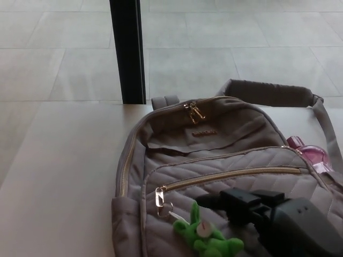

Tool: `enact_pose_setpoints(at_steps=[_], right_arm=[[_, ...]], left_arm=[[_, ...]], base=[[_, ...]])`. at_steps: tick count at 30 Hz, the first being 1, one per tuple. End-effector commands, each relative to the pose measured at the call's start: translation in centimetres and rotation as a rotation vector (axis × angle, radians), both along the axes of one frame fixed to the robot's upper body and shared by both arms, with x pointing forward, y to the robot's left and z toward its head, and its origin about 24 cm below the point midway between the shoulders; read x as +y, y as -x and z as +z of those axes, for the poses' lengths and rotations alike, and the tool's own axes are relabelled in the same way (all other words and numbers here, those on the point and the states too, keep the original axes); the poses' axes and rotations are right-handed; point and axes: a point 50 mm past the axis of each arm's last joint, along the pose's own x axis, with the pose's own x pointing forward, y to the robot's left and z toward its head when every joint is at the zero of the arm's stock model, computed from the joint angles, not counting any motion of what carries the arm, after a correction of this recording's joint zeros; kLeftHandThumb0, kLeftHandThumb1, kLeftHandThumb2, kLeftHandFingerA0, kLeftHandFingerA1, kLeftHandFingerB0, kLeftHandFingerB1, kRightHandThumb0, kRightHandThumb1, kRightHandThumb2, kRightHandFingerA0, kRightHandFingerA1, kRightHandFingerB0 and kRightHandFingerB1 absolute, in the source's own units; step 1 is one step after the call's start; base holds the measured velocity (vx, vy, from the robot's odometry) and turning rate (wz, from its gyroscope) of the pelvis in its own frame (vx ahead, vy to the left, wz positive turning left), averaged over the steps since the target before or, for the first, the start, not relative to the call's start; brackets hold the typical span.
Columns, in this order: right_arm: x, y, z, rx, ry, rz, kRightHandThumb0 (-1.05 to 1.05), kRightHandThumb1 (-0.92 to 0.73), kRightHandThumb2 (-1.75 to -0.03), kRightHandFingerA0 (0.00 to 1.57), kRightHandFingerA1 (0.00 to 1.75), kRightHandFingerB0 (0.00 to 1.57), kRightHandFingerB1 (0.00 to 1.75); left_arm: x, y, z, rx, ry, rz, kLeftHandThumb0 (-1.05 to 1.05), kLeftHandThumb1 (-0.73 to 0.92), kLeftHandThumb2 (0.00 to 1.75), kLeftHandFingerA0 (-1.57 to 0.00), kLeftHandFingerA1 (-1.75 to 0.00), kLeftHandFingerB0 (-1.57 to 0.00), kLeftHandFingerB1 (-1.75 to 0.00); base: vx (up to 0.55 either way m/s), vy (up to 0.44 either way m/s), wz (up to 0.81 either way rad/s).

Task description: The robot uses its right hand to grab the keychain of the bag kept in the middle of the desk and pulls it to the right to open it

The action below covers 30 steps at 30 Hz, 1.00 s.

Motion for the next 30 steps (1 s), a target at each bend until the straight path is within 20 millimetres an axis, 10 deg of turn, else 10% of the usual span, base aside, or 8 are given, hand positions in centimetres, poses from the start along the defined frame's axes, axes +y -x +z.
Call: enact_pose_setpoints(at_steps=[1, 6, 12, 30], right_arm=[[-0.3, 0.1, -1.1, 0.045, 0.048, -0.001, -0.42, -0.51, -0.56, 1.04, 0.88, 0.44, 0.43], [-0.3, 0.1, -1.2, 0.020, 0.022, -0.002, -0.31, -0.58, -0.58, 1.08, 0.97, 0.53, 0.48], [0.0, 0.1, -1.2, -0.038, -0.050, 0.000, -0.11, -0.61, -0.73, 1.07, 1.74, 0.85, 0.57], [0.7, 0.3, -1.5, -0.080, -0.065, 0.047, -0.18, -0.60, -0.78, 1.08, 1.75, 0.97, 0.77]], left_arm=[[0.5, -0.1, 0.6, -0.012, -0.021, -0.008, -0.72, 0.72, 0.62, -0.60, -0.53, -0.61, -0.42], [0.5, -0.1, 0.5, -0.019, -0.017, 0.004, -0.73, 0.72, 0.62, -0.61, -0.53, -0.60, -0.42], [0.5, -0.1, 0.5, -0.013, -0.018, -0.008, -0.73, 0.73, 0.63, -0.60, -0.51, -0.59, -0.41], [0.5, -0.2, 0.4, -0.022, 0.006, 0.020, -0.71, 0.74, 0.62, -0.61, -0.51, -0.57, -0.41]], base=[[0.00, 0.000, 0.00], [0.00, 0.000, 0.00], [0.00, 0.000, 0.00], [0.00, 0.000, 0.00]])
